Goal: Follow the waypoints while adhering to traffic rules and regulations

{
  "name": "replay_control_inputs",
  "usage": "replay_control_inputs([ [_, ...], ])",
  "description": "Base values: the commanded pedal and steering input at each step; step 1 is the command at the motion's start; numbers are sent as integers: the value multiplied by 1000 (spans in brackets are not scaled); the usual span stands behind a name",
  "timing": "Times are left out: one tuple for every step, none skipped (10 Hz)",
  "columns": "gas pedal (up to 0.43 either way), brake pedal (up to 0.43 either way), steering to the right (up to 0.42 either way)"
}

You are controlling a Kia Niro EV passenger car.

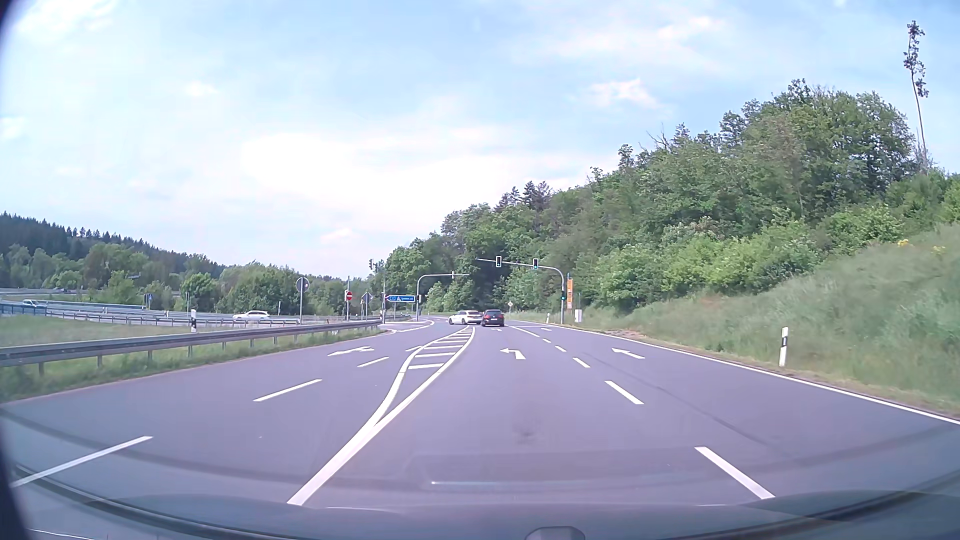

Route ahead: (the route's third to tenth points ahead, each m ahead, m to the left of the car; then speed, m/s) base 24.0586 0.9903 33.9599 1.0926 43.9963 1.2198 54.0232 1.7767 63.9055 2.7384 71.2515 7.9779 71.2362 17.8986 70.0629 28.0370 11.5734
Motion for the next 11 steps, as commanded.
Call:
replay_control_inputs([
  [87, 0, 1],
  [87, 0, 1],
  [87, 0, 0],
  [87, 0, 0],
  [87, 0, -1],
  [79, 0, -2],
  [59, 0, -4],
  [59, 0, -4],
  [47, 0, -4],
  [28, 0, -4],
  [20, 0, -4],
])
